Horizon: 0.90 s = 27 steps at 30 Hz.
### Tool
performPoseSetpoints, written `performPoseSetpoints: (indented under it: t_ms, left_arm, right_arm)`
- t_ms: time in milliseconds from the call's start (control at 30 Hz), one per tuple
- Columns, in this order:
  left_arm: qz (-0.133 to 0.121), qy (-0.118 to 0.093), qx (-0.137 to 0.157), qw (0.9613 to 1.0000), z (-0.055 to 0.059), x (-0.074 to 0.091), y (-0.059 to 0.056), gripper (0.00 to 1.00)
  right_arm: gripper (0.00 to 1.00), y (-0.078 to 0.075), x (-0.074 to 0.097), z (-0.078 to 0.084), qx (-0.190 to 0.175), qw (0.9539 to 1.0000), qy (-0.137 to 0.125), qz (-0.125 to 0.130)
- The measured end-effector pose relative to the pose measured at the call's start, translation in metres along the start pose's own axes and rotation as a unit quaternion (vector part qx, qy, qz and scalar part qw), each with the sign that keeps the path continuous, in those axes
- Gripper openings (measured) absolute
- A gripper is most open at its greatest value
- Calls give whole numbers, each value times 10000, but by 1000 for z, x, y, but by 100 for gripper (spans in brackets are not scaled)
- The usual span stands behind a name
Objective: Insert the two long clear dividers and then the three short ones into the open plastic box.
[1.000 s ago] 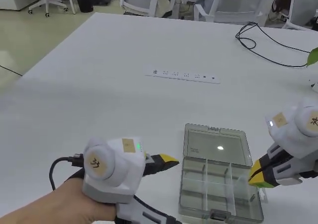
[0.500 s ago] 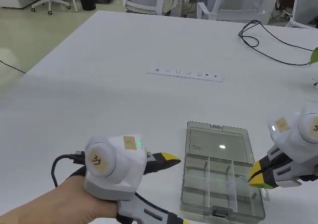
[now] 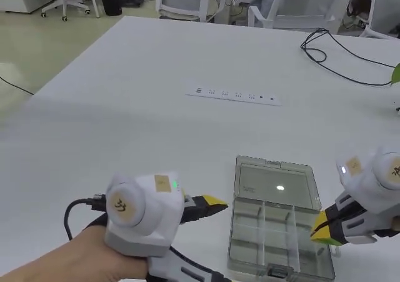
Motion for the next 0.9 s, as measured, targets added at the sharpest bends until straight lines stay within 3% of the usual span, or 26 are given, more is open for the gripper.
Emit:
performPoseSetpoints:
  t_ms: [300,767,900]
  left_arm:
    - [10,22,22,10000,1,1,1,94]
    - [-4,40,37,10000,3,1,3,94]
    - [-12,49,48,10000,4,2,4,94]
  right_arm:
    - [3,-3,-13,6,68,9998,164,71]
    - [3,-3,-13,6,7,9998,149,98]
    - [8,-3,-8,7,-70,9999,59,146]
Point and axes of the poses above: the centre of the closed fingertips' face, and the gripper's own axes: x roughly backward along the fingers, y roughly to its left, z roughly out of its underside, the point moved 5 cm from there along x, roughly backward along the fingers, and after that the axes turned 11 degrees about -z, right-handed, at the moved point
